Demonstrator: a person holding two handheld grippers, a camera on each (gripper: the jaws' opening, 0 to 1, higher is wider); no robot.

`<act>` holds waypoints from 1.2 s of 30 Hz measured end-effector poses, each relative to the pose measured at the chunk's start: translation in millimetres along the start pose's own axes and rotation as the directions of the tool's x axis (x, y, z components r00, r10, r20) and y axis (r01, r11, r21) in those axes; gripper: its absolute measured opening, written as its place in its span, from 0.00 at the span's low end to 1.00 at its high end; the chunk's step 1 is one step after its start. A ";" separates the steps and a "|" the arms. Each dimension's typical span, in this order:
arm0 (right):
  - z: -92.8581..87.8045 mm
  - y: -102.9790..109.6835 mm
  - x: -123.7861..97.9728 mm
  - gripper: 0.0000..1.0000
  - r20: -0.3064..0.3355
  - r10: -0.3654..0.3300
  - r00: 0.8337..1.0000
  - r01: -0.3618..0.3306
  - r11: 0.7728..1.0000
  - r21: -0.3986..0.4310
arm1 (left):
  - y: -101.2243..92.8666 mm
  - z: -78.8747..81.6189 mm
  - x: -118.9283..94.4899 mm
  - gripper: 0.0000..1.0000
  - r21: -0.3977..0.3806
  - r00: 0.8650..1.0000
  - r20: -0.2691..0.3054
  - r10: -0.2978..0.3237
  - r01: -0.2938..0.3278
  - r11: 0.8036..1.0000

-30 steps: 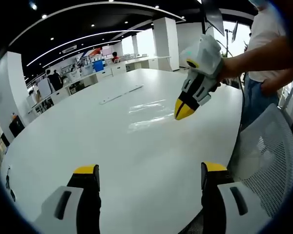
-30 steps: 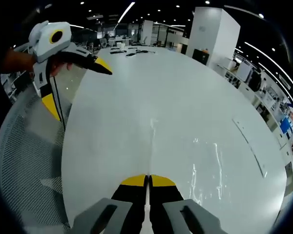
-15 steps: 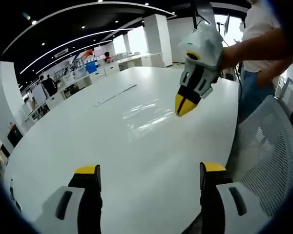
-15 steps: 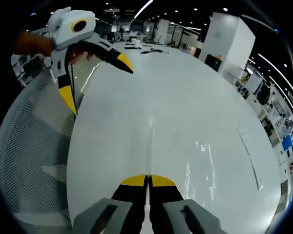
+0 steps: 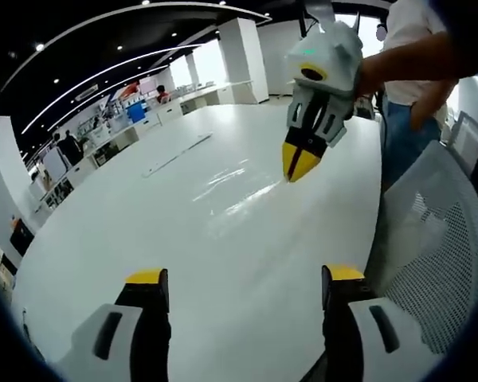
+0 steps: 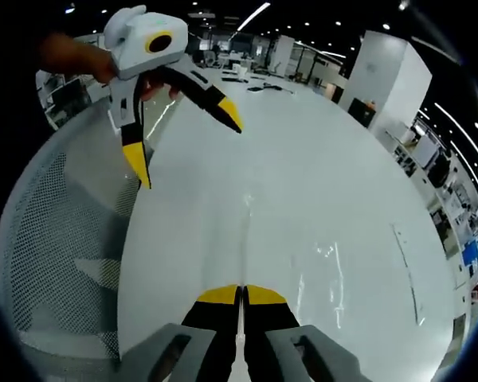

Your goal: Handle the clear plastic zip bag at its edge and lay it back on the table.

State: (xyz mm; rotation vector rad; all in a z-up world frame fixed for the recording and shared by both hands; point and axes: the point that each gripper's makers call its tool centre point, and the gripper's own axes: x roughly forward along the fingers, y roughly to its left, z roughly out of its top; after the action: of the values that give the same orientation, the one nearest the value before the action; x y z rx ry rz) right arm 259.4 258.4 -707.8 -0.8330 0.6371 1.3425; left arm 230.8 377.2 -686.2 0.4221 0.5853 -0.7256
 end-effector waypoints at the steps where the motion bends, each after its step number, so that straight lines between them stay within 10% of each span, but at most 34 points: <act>1: 0.1 0.3 0.0 0.00 0.003 0.001 1.000 -0.001 1.000 0.005 | 0.8 0.2 0.0 0.76 0.003 1.000 0.001 -0.003 0.003 1.000; 36: 15.5 21.1 -9.4 0.00 0.047 0.093 0.995 -0.087 0.991 -0.103 | -17.6 15.1 16.2 0.56 0.132 0.995 -0.010 -0.097 0.097 0.986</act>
State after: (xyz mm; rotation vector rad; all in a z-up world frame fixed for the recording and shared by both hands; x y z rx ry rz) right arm 236.3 266.3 -694.6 -0.8566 0.5759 1.4834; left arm 233.3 349.0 -687.6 0.5211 0.5659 -0.8602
